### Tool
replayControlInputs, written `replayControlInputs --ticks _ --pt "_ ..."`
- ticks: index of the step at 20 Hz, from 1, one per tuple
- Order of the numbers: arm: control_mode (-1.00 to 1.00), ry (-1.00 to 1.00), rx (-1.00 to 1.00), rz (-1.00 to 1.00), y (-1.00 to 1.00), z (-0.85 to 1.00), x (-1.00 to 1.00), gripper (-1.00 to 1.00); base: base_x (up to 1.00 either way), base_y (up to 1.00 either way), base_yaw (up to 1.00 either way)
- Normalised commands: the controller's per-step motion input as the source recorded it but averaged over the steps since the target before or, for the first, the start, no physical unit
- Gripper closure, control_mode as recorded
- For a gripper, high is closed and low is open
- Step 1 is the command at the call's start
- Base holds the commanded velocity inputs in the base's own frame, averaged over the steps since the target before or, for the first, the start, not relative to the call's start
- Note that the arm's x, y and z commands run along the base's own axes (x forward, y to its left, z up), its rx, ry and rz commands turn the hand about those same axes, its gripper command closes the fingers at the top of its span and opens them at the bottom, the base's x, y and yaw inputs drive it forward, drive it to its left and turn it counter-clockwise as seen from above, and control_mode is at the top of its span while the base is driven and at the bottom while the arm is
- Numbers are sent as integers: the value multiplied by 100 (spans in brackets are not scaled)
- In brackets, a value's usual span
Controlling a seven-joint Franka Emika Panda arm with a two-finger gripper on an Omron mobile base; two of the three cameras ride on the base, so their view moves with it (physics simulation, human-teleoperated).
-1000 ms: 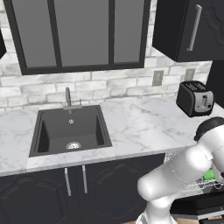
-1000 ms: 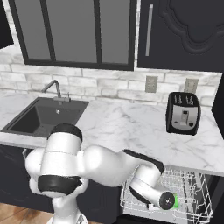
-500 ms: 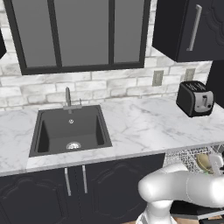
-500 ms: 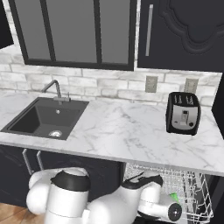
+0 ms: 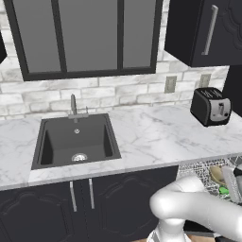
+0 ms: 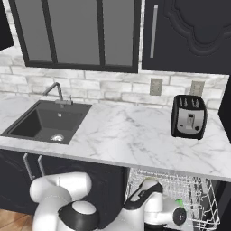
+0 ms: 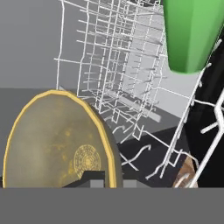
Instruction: Pick up the cup and bowl from the counter, place them in the dishwasher, and close the dishwasher door.
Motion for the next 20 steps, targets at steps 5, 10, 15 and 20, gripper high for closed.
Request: replayControlInputs --ticks 5,10,15,20 --pt "-100 3 0 -1 0 -22 43 100 0 0 0" --pt "-100 4 0 0 0 -34 29 100 0 0 0" --pt "-100 3 0 0 0 -49 1 100 0 0 0" --pt "-100 1 0 0 0 -50 0 100 0 0 0"
